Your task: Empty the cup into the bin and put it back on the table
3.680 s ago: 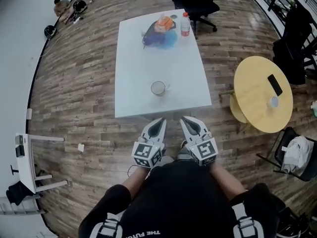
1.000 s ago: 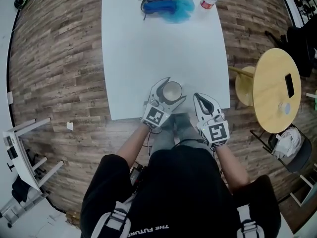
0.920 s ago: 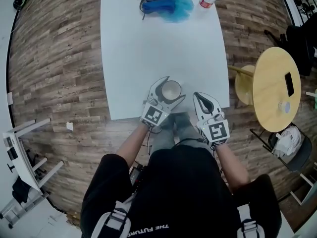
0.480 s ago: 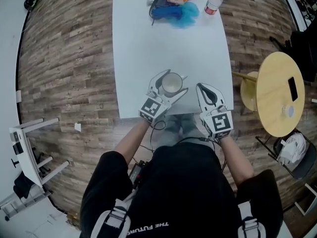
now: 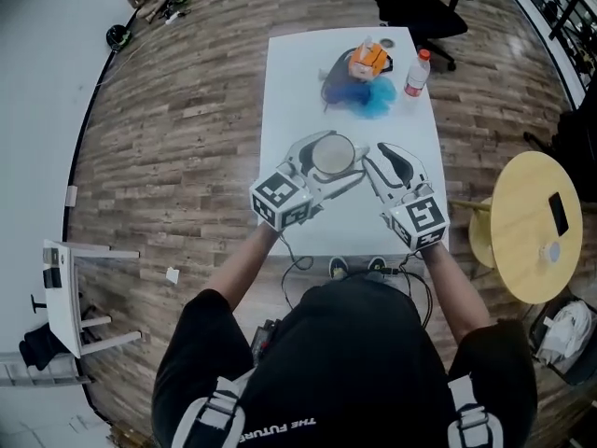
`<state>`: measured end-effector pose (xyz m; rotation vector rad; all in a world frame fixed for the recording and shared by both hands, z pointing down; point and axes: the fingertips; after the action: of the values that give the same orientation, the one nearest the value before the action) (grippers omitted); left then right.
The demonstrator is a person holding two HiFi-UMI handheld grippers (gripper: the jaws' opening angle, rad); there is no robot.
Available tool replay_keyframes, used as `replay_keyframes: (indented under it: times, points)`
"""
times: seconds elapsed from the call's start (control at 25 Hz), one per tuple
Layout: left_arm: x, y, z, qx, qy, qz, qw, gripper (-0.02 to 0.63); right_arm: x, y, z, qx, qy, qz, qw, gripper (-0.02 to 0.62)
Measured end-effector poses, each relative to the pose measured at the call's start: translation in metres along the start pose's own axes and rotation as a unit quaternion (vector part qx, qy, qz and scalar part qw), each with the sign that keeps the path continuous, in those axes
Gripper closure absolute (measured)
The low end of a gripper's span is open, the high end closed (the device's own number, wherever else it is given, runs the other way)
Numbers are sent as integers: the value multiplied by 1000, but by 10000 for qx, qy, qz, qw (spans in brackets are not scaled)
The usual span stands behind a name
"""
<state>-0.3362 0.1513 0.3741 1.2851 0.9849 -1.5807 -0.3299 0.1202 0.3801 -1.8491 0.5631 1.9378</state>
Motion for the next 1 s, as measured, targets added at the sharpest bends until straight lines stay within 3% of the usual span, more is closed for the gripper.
replay_keyframes:
  times: [0.2,0.44,0.52,0.68,0.8,1.0]
  points:
    - [32,11,3,-394,-129,185,9990,192,26,11,8,-183,219,-14,9996,449]
    - [34,22,19,-654,-464,467,9957,192,31,25,2,-526,233,151,9982,477]
    - [37,28,28,-826,-488,343,9948,192,33,31,-7,-651,364,431,9963,532]
    - [41,52,59,-1198,-378,427,9912,191,28,59,-40,-1193,599,1054,9854,548]
    - [31,86,92,-1742,-519,445,9823,192,11,81,-84,-1753,572,1212,9753,548]
    - [-2,177,151,-2945,-947,458,9499,192,-31,108,-193,-2955,474,1392,9440,548]
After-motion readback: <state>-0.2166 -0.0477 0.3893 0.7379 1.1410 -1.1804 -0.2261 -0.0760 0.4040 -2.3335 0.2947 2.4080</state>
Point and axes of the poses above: the fingertips, and each gripper's own axes: z forward along the fingers, y to its right, x out of its top, and after that the axes turned 4 degrees about x, right-handed
